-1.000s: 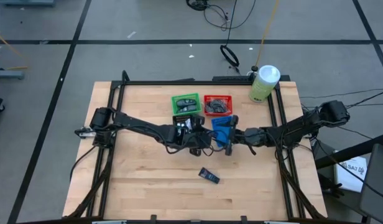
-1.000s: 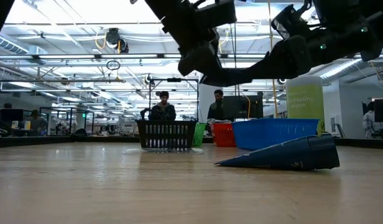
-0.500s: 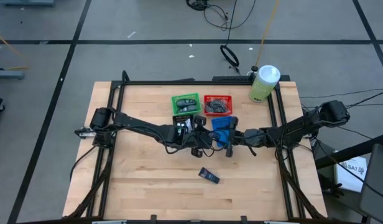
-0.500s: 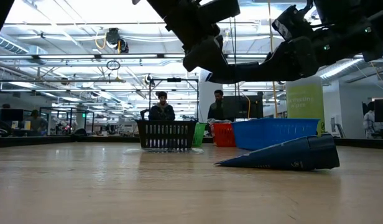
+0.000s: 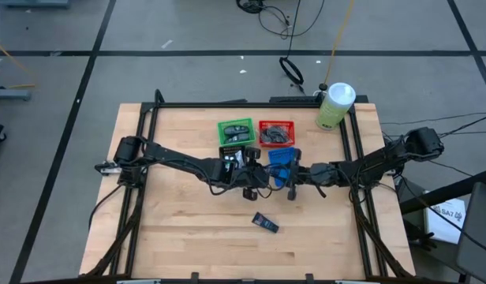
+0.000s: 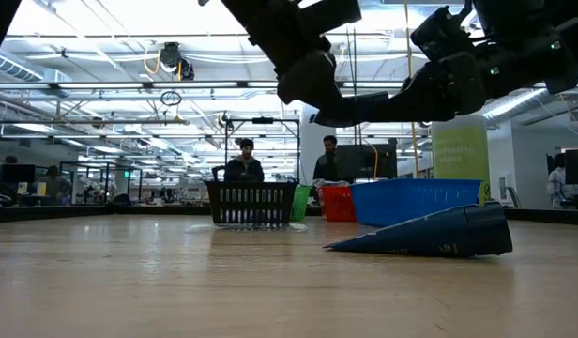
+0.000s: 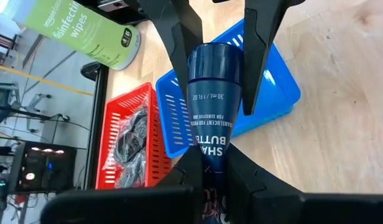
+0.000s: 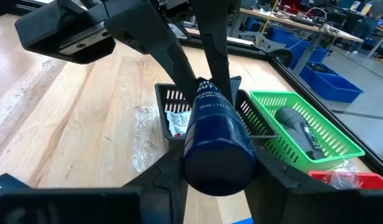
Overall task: Pick & Place Travel size toiletries
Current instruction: Put the bottom blue shave cream into the blue bin
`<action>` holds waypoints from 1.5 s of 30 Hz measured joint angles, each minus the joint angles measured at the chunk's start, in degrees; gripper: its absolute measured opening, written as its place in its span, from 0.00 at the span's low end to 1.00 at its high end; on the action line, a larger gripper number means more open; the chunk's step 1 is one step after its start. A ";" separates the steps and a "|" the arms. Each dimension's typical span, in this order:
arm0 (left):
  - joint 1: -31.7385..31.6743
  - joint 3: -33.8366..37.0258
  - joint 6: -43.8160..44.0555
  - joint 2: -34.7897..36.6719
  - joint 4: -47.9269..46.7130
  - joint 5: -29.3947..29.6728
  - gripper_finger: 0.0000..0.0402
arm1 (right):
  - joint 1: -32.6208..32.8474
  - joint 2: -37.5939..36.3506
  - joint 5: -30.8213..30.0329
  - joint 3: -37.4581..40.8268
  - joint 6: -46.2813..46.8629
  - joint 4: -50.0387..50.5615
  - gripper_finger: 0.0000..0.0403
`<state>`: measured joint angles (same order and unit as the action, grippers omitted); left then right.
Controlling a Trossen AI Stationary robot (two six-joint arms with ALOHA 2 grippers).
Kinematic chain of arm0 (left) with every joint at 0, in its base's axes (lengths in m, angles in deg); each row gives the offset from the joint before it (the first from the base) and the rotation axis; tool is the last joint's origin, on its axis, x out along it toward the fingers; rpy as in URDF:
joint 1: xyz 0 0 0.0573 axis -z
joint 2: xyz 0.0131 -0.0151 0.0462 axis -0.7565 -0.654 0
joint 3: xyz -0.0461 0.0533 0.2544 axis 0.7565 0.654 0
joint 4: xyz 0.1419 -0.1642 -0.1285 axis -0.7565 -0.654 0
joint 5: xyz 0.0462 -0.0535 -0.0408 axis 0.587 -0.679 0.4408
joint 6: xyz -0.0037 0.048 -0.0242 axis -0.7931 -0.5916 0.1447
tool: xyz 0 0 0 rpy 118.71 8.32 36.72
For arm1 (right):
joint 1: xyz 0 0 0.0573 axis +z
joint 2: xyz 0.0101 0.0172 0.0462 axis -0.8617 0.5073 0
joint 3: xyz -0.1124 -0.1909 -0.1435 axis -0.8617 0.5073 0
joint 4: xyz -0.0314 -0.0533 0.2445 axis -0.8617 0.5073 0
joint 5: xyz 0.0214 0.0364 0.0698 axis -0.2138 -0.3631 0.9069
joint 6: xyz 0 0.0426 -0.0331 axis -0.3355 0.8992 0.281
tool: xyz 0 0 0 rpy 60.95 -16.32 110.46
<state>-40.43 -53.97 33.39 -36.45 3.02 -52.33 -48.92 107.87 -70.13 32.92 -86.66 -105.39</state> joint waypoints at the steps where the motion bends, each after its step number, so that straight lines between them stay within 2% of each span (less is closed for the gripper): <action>1: 0.00 0.00 0.22 0.03 -0.14 -0.22 0.06 | -0.03 0.00 0.25 0.00 -0.05 -0.10 0.28; 5: -0.02 0.00 3.04 0.03 -0.21 -2.19 0.09 | 0.00 0.00 0.99 0.07 -0.12 -0.02 0.28; 9: -0.21 0.00 9.41 0.03 0.22 -3.01 0.18 | 0.00 0.00 1.24 0.07 -0.33 -0.25 0.28; 13: -0.46 0.00 15.67 0.03 1.02 -3.79 0.33 | -0.18 0.00 1.07 0.00 -0.25 -0.78 0.28; 19: -0.34 0.07 17.45 1.35 3.54 -7.32 0.62 | -0.09 -0.69 -1.31 -0.16 0.07 -0.32 0.28; 22: 0.24 0.07 18.40 4.53 2.70 -9.34 0.74 | -0.09 -2.75 -3.70 -0.17 0.52 2.18 0.28; 26: 1.07 0.07 19.68 11.57 -2.44 -12.38 0.84 | -0.14 -8.26 -4.65 -0.17 4.48 8.89 0.28; 31: 3.45 3.29 18.86 20.58 -3.87 -13.05 0.88 | 0.84 -16.92 -10.19 -0.11 11.29 23.73 0.28; 34: 4.53 10.27 19.24 25.55 0.41 -13.01 0.86 | 1.91 -21.67 -12.34 -0.11 16.80 32.74 0.28; 38: 4.70 23.11 22.85 32.49 11.29 -11.33 0.83 | 3.41 -25.59 -12.60 -0.11 24.93 41.41 0.28; 41: 4.66 31.52 26.86 37.28 18.37 -8.55 0.80 | 4.60 -26.38 -12.53 -0.11 28.56 46.24 0.28; 45: 4.61 38.71 30.07 42.97 24.69 -4.11 0.78 | 5.22 -26.14 -12.51 -0.11 33.10 52.66 0.28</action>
<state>-35.82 -15.25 63.45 6.52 27.70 -56.44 -43.70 81.73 -82.64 32.81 -53.57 -52.72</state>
